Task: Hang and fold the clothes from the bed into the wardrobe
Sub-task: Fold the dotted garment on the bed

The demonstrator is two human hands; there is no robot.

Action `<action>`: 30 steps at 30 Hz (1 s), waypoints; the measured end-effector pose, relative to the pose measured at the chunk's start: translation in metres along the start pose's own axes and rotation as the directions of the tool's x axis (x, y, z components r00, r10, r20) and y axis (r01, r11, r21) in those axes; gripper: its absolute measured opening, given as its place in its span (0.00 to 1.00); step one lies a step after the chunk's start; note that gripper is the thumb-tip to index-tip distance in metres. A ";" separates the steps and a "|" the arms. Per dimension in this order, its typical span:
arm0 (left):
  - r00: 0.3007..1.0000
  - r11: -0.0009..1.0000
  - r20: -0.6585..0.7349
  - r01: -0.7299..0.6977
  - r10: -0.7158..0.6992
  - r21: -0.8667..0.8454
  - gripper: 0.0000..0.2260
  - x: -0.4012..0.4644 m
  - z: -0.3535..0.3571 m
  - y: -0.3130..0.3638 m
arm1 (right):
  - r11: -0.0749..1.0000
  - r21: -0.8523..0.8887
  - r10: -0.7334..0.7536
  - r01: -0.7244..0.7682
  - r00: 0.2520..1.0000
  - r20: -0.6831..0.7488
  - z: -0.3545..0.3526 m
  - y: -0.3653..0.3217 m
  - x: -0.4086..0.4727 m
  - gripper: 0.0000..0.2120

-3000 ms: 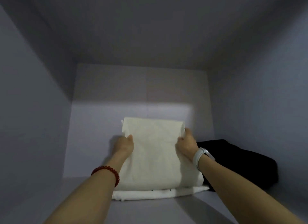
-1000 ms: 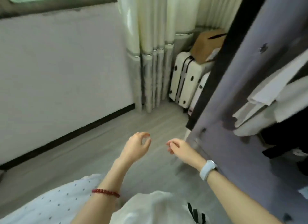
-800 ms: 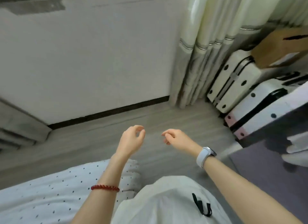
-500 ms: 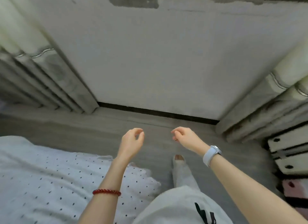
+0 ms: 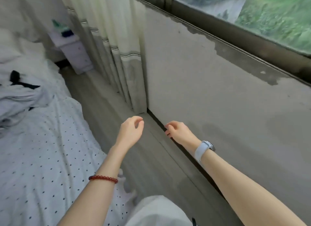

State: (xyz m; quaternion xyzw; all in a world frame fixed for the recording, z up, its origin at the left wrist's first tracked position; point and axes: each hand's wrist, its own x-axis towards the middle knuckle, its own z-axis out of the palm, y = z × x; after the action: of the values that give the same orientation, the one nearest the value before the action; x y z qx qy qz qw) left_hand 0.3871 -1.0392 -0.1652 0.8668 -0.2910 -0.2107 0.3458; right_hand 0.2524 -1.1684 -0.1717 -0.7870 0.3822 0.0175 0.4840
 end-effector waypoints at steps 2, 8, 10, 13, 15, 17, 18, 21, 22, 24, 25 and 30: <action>0.996 0.999 -0.086 0.024 -0.022 0.024 0.11 0.021 -0.024 -0.007 | 0.997 -0.037 -0.064 0.066 0.996 0.054 0.006 -0.029 0.029 0.16; 0.959 0.992 -0.254 0.123 -0.127 -0.034 0.12 0.091 -0.099 -0.052 | 0.966 -0.111 -0.209 0.235 0.955 0.209 0.051 -0.120 0.131 0.15; 0.944 0.986 -0.285 0.149 -0.163 -0.071 0.12 0.120 -0.128 -0.073 | 0.952 -0.127 -0.239 0.277 0.937 0.253 0.074 -0.157 0.170 0.14; 0.921 0.977 -0.330 0.181 -0.208 -0.110 0.12 0.153 -0.171 -0.107 | 0.931 -0.166 -0.266 0.327 0.914 0.305 0.110 -0.210 0.217 0.14; 0.898 0.970 -0.367 0.212 -0.241 -0.118 0.12 0.174 -0.205 -0.132 | 0.914 -0.182 -0.284 0.362 0.892 0.351 0.142 -0.246 0.247 0.14; 0.877 0.960 -0.392 0.243 -0.278 -0.138 0.11 0.186 -0.228 -0.154 | 0.909 -0.177 -0.286 0.378 0.872 0.397 0.169 -0.272 0.267 0.14; 0.860 0.947 -0.397 0.278 -0.321 -0.163 0.11 0.189 -0.241 -0.166 | 0.905 -0.181 -0.277 0.384 0.858 0.434 0.185 -0.287 0.277 0.14; 0.819 0.920 -0.421 0.334 -0.391 -0.205 0.11 0.201 -0.267 -0.202 | 0.894 -0.184 -0.261 0.407 0.811 0.524 0.225 -0.322 0.303 0.15; 0.803 0.910 -0.429 0.352 -0.414 -0.219 0.11 0.204 -0.274 -0.213 | 0.888 -0.185 -0.259 0.421 0.789 0.557 0.235 -0.334 0.309 0.15; 0.732 0.868 -0.466 0.413 -0.497 -0.277 0.11 0.217 -0.297 -0.244 | 0.878 -0.188 -0.235 0.440 0.739 0.631 0.271 -0.365 0.336 0.16; 0.719 0.859 -0.471 0.423 -0.512 -0.289 0.11 0.220 -0.300 -0.252 | 0.880 -0.174 -0.236 0.442 0.724 0.649 0.279 -0.370 0.343 0.16; 0.575 0.771 -0.518 0.525 -0.633 -0.360 0.11 0.257 -0.343 -0.314 | 0.836 -0.156 -0.241 0.527 0.607 0.757 0.356 -0.429 0.412 0.15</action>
State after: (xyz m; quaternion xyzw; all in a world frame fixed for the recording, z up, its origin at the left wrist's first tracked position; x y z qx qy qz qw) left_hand 0.8850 -0.8574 -0.2034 0.9005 0.1567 -0.0429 0.4033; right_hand 0.9306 -1.0311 -0.2035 -0.8569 -0.0268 0.2834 0.4298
